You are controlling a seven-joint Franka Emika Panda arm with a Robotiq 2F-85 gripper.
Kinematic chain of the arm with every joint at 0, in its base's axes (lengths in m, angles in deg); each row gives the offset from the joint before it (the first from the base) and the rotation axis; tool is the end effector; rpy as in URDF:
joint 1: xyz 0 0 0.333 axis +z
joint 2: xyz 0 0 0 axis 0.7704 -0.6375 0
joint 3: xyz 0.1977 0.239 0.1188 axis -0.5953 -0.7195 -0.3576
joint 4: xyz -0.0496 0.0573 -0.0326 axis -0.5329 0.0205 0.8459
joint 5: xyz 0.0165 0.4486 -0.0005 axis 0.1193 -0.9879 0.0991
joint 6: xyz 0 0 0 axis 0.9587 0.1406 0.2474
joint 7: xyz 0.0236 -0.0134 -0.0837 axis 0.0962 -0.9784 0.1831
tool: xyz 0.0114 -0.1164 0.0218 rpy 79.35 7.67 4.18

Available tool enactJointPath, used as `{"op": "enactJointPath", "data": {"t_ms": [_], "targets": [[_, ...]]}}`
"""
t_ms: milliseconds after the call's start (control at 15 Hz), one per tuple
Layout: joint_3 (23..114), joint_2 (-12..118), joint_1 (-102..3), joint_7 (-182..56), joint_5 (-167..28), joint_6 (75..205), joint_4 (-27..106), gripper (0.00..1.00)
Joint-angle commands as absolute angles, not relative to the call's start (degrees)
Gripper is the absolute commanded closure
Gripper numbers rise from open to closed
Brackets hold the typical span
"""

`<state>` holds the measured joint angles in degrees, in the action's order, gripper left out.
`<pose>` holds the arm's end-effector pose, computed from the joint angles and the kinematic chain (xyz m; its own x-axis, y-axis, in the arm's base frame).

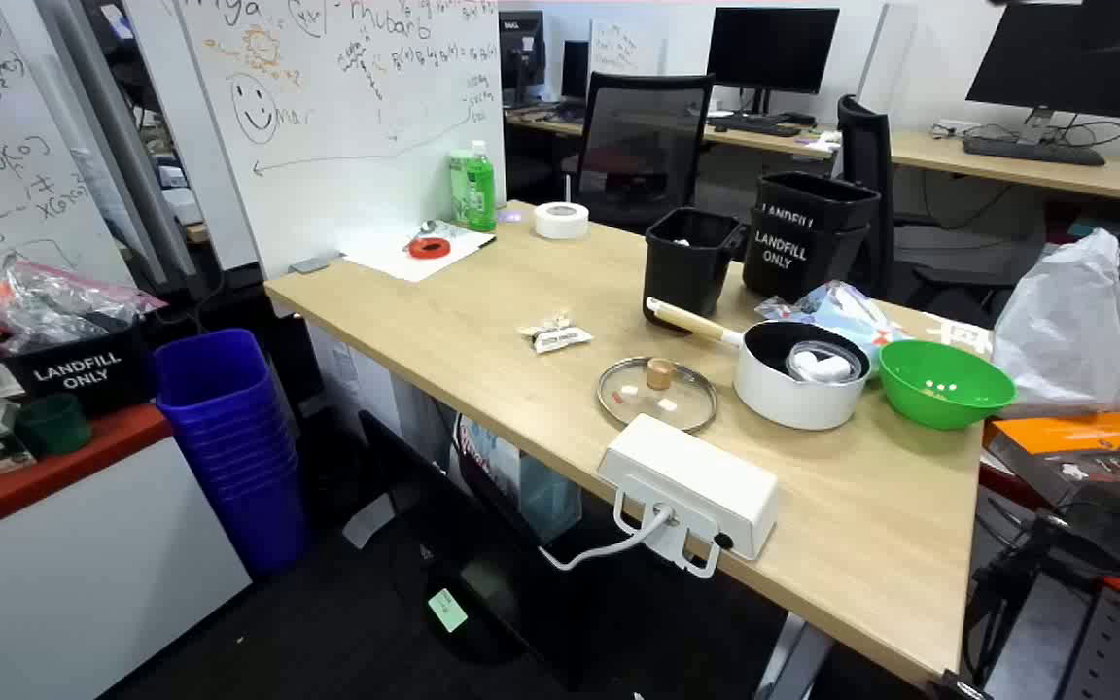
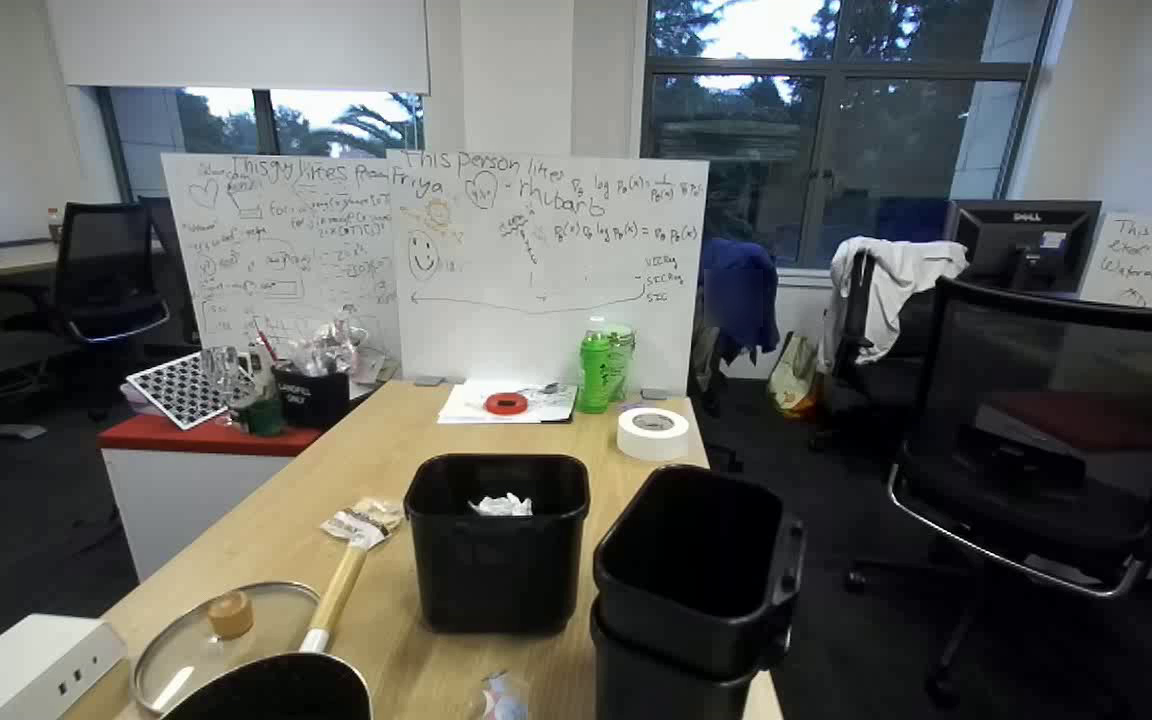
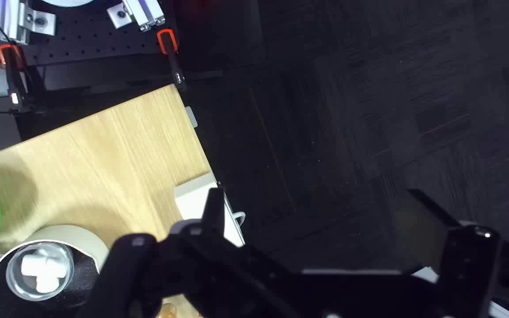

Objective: Stack the lone bin with the rest of the bins

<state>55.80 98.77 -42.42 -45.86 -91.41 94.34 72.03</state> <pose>0.3987 0.1742 0.5780 0.9769 -0.0993 -0.1893 -0.1354 -0.9727 -0.1883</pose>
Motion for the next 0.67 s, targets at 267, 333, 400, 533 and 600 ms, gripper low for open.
{"op": "enactJointPath", "data": {"t_ms": [267,333,400,533,600], "targets": [[54.77,96.90,-45.28,-40.79,-93.61,97.61,71.51,0.00],[54.78,96.27,-46.00,-38.15,-94.50,99.74,71.57,0.00],[54.73,94.97,-46.85,-35.91,-94.34,101.99,71.28,0.00],[54.89,92.70,-48.29,-32.01,-94.03,107.59,71.42,0.00],[55.12,91.13,-48.97,-29.99,-93.51,110.54,71.36,0.00]]}}
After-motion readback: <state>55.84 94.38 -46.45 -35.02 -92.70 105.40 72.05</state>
